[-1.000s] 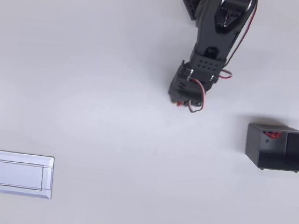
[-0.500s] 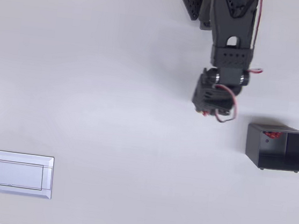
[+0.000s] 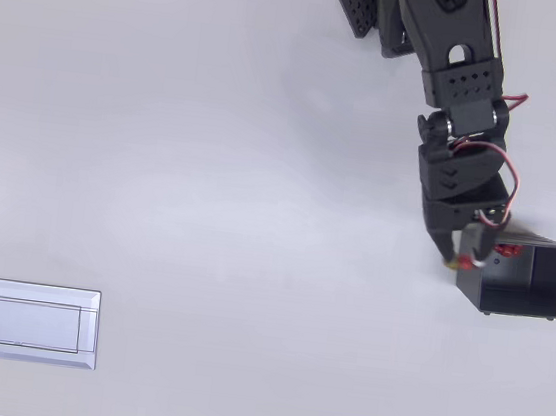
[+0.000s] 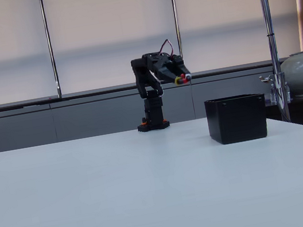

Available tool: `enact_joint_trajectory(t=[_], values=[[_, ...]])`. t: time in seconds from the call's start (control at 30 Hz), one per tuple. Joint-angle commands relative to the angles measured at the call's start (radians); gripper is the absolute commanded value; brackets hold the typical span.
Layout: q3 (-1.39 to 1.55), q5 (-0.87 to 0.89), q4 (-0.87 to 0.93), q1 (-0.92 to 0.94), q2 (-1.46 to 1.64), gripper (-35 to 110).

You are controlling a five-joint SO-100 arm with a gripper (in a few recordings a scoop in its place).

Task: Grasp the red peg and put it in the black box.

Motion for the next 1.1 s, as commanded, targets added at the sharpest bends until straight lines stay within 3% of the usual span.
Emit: enact_joint_trajectory(t=[0.0,0.57,0.77,1.07], values=[[0.043,0.008,-0.179,-0.046,0.112,0],[-0.025,0.167,-0.844,-0.196,0.517,0],[-0.055,0.166,-0.962,-0.202,0.561,0],[-0.049,0.189,-0.966,-0.193,0.603,0]])
